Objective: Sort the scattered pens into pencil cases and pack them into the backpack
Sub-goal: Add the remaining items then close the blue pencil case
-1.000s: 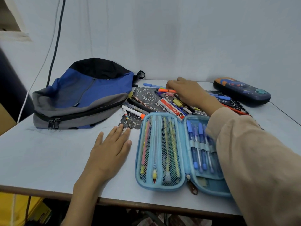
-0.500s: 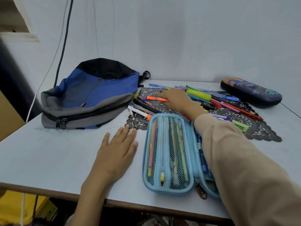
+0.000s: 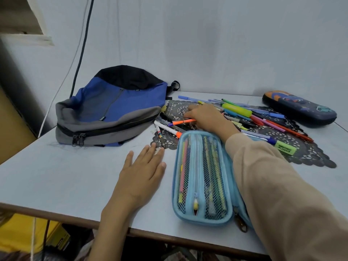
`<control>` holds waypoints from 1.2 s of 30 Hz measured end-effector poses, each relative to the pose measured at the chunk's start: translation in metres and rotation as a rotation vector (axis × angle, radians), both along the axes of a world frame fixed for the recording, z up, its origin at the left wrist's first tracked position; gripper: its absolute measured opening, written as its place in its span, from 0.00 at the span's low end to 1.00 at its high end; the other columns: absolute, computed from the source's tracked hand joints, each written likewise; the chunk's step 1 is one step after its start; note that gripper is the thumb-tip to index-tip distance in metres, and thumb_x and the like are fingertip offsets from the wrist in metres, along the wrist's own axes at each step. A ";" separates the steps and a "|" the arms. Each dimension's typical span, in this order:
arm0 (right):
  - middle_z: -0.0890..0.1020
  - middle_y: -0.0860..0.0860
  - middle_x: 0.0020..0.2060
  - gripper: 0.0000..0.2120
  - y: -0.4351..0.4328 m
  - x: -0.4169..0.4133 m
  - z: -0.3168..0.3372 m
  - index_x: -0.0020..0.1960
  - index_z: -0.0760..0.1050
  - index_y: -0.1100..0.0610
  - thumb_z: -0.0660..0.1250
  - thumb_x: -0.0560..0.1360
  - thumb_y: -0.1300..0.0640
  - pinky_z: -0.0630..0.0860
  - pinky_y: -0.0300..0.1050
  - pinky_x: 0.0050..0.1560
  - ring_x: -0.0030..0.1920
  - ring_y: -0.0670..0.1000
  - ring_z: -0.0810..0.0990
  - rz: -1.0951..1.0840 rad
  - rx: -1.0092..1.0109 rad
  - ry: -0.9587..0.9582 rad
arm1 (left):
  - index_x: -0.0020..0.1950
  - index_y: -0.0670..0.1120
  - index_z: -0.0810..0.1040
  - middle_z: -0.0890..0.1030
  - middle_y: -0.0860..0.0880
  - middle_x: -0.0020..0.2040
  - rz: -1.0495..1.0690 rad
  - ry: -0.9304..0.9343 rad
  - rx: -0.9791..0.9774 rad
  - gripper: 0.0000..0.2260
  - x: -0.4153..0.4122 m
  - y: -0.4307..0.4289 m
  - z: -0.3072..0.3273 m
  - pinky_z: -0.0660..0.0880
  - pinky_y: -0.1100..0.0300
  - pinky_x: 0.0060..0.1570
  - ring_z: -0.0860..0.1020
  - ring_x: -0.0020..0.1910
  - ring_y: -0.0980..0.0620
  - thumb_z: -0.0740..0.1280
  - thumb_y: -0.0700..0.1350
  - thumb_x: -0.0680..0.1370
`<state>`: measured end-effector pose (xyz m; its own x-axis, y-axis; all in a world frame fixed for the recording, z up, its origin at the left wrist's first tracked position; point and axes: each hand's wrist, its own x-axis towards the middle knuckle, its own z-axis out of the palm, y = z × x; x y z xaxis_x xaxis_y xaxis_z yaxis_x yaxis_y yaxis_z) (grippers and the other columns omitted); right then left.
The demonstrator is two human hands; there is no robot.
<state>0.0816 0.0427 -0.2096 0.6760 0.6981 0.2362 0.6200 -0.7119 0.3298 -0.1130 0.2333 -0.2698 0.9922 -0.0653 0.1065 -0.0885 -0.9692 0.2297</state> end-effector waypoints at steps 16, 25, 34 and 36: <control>0.77 0.56 0.55 0.14 -0.051 0.002 0.015 0.62 0.74 0.57 0.63 0.77 0.63 0.68 0.50 0.37 0.45 0.63 0.80 -0.193 0.318 -0.161 | 0.79 0.56 0.51 0.48 0.60 0.79 -0.101 -0.049 -0.052 0.39 0.000 0.000 0.001 0.38 0.63 0.73 0.41 0.73 0.68 0.31 0.64 0.70; 0.80 0.56 0.43 0.08 -0.099 0.010 0.024 0.50 0.72 0.55 0.56 0.80 0.54 0.75 0.57 0.47 0.46 0.61 0.78 -0.422 1.029 0.153 | 0.79 0.57 0.53 0.50 0.61 0.78 -0.125 -0.062 -0.078 0.37 0.000 0.001 0.001 0.38 0.66 0.72 0.44 0.73 0.69 0.33 0.65 0.71; 0.64 0.48 0.25 0.19 -0.141 -0.003 0.019 0.39 0.64 0.53 0.62 0.78 0.41 0.61 0.38 0.23 0.20 0.46 0.60 -0.363 1.995 0.412 | 0.79 0.58 0.52 0.49 0.63 0.77 -0.121 -0.058 -0.074 0.36 0.000 0.001 0.001 0.38 0.67 0.71 0.44 0.73 0.69 0.33 0.65 0.72; 0.65 0.48 0.24 0.17 -0.153 -0.004 0.016 0.39 0.64 0.53 0.63 0.78 0.43 0.59 0.36 0.21 0.20 0.46 0.59 -0.410 1.973 0.413 | 0.79 0.58 0.53 0.49 0.62 0.77 -0.115 -0.054 -0.074 0.32 0.001 0.001 0.001 0.38 0.67 0.72 0.45 0.74 0.68 0.37 0.62 0.75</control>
